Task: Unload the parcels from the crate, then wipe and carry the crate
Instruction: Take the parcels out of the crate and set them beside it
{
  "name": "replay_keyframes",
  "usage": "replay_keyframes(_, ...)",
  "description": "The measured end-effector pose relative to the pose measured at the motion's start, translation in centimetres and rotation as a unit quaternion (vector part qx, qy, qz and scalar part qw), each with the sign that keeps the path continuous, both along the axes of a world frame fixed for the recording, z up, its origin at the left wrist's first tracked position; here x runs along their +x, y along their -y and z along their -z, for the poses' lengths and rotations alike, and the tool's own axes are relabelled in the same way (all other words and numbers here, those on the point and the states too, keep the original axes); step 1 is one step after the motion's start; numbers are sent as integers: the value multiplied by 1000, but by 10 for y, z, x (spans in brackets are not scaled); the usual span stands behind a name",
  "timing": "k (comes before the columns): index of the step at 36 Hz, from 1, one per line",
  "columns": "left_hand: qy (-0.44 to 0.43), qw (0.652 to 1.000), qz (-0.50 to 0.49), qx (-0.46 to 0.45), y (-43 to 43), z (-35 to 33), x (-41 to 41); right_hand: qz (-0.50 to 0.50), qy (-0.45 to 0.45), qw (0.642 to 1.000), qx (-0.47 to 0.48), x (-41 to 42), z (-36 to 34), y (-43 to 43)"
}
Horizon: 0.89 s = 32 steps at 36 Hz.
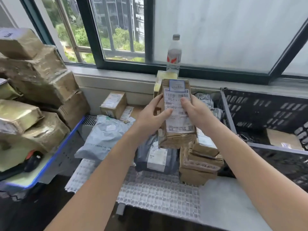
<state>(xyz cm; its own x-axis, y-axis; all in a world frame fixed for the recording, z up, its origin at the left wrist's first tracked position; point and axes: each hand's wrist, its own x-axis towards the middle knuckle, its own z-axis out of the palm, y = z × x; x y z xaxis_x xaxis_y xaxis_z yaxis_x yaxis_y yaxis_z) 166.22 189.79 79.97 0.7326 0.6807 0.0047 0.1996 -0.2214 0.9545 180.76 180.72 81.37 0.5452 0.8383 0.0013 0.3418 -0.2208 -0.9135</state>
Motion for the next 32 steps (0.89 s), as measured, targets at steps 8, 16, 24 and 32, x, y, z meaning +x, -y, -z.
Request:
replay_keyframes(8,-26,999,35,-3,-20,12,-8,86,31,995,-30,-10,10,-6)
replay_keyframes(16,-18,997,67,-22,-29,15,-11,145,73,987,-19,-18,12,-2)
replay_keyframes(24,0,996,80,-27,-35,10,-11,187,57,981,1,-18,4,0)
replay_keyframes(32,2,992,107,-66,-32,21,-11,146,70,983,-87,-38,17,-10)
